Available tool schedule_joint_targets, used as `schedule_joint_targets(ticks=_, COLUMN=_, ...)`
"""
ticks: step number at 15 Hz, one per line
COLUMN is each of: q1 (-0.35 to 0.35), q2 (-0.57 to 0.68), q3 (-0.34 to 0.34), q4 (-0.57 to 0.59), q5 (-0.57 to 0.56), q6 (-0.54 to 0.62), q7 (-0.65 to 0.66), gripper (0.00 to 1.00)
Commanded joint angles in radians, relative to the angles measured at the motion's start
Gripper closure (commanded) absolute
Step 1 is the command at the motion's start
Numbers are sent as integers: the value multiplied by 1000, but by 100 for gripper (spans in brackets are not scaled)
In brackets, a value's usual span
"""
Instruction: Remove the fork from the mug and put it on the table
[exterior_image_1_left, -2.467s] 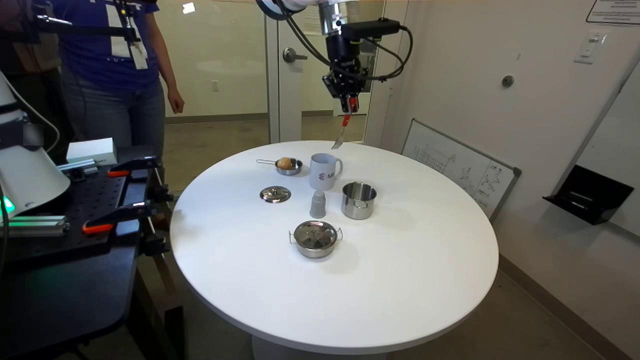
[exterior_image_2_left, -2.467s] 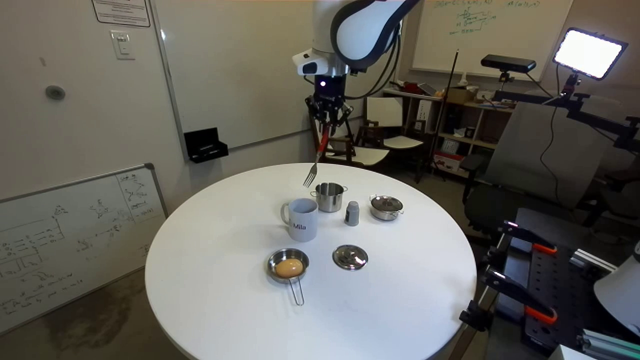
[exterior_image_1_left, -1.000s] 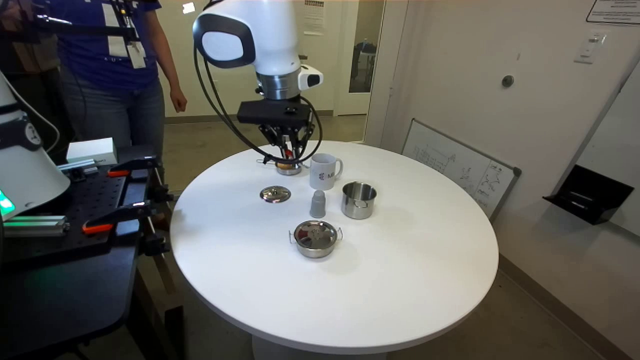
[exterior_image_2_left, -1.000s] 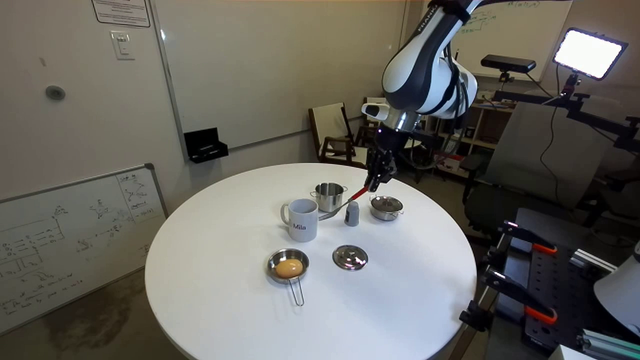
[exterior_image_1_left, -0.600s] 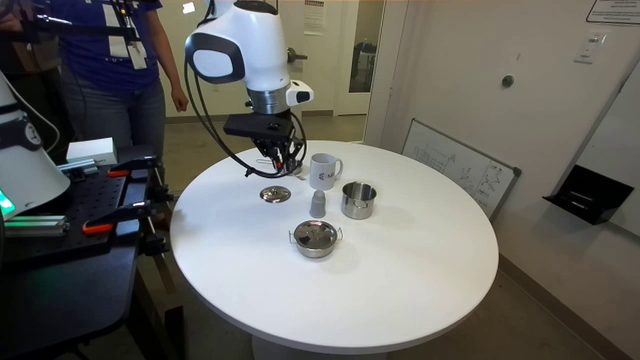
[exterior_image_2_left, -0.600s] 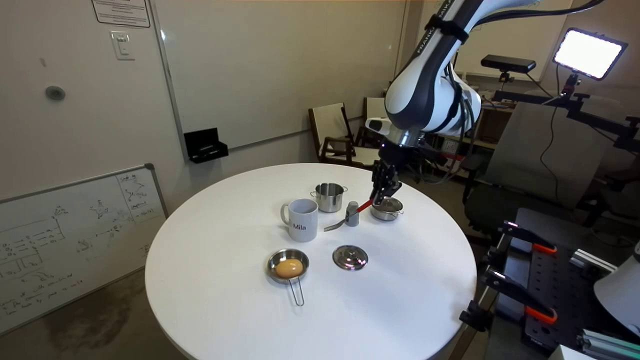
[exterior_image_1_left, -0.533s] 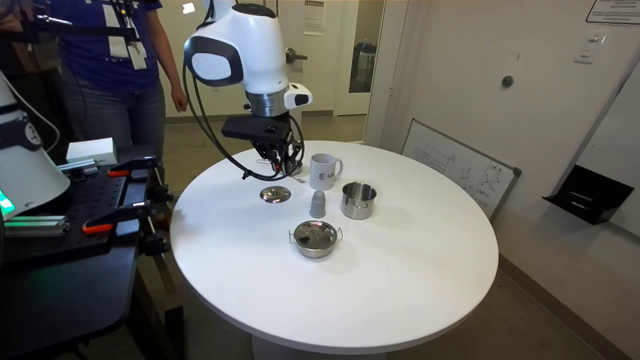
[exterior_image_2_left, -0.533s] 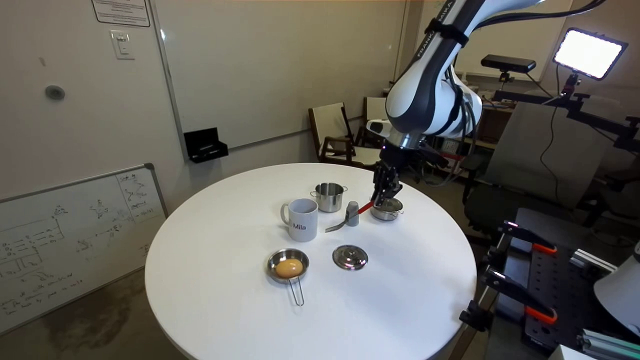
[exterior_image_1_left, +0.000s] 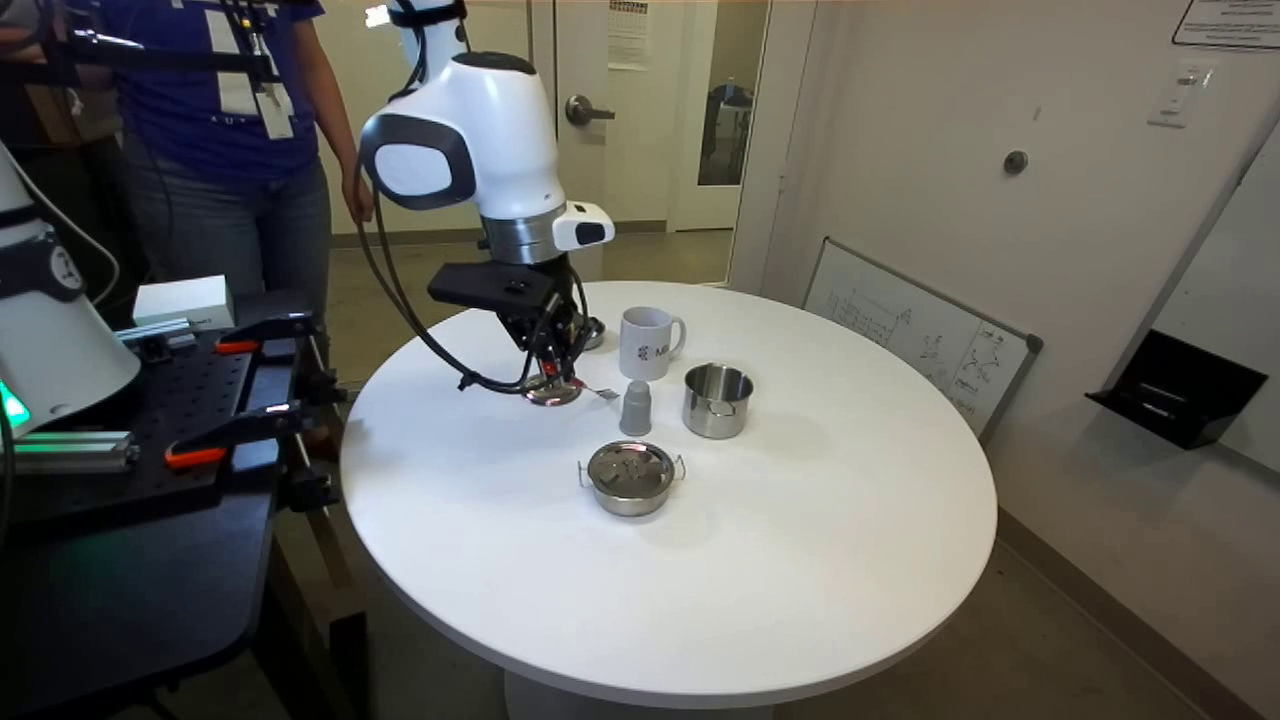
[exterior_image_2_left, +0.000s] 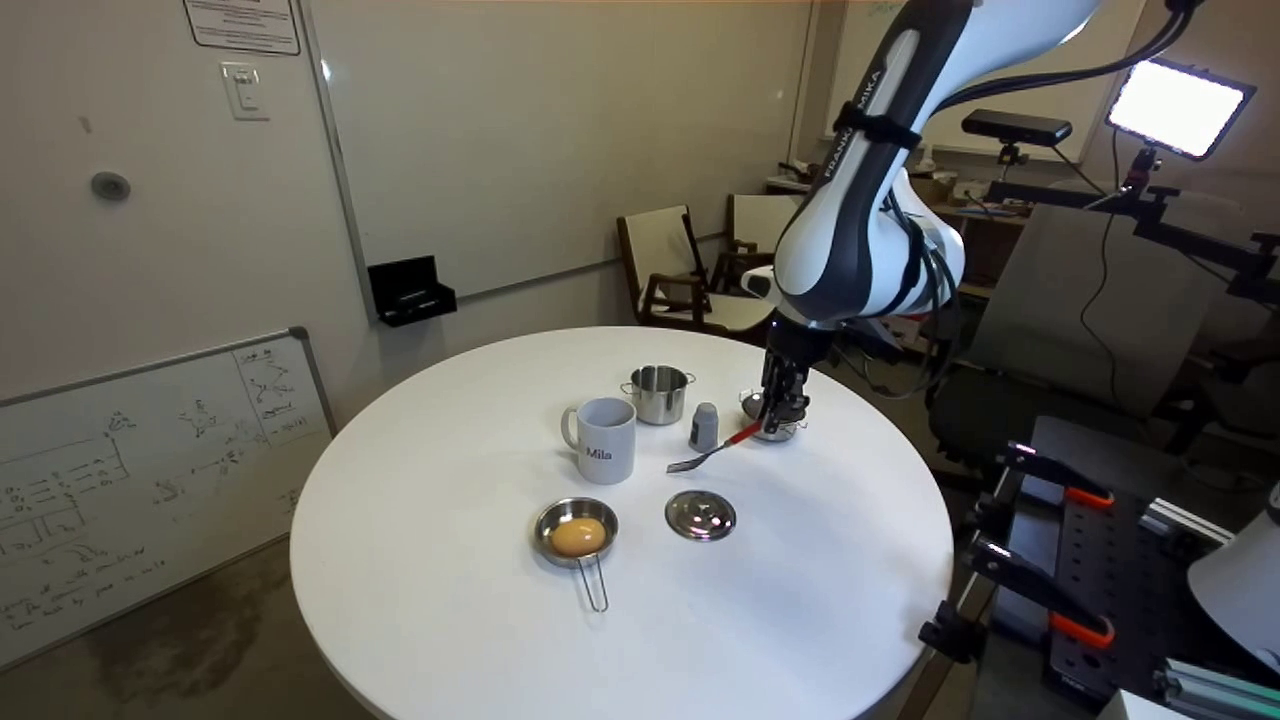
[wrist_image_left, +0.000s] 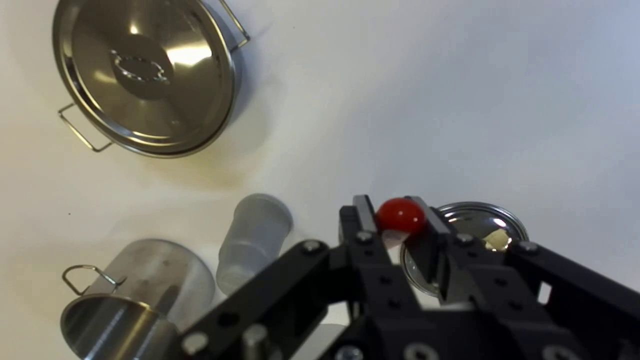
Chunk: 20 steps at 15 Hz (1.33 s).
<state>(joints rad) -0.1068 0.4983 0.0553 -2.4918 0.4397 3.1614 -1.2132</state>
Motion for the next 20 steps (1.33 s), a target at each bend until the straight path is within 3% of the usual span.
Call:
schedule_joint_targets(ticks=1, q1=99, q2=41, q3=-77, q4=27, q5=9, q6=19, q7=57, gripper=95)
schedule_joint_targets(ticks=3, q1=134, q2=48, q3=-104, q4=34, q5=7, q6=9, q7=71, gripper=95)
schedule_joint_targets(ticks=4, q1=109, q2=45, q3=-107, q4=21, q5=-165, q6=11, q7=217, gripper=95)
schedule_joint_targets(ticks=5, q1=119, q2=48, q3=-119, q4=25, q5=-202, q6=4, q7=249, gripper=92)
schedule_joint_targets(ticks=6, q1=119, q2=53, q3=-127, q4=32, q5=-260, q6=-5, q7=304, gripper=56)
schedule_joint_targets(ticks=8, q1=110, q2=68, q3=-132, q4=44, q5=-353, q6=-14, q7=394, gripper=47)
schedule_joint_targets(ticks=10, q1=100, q2=89, q3=-130, q4=56, q5=-425, q6=-21, q7=467, gripper=65)
schedule_joint_targets(ticks=11, q1=96, q2=99, q3=-129, q4=63, q5=-457, q6=-24, q7=499, gripper=43)
schedule_joint_targets(ticks=12, q1=92, q2=106, q3=-128, q4=69, q5=-486, q6=-28, q7=527, gripper=27)
schedule_joint_targets(ticks=16, q1=106, q2=99, q3=-154, q4=85, q5=-587, q6=-42, q7=613, gripper=2)
schedule_joint_targets(ticks=20, q1=137, q2=-15, q3=-205, q4=85, q5=-717, q6=-120, q7=614, gripper=0)
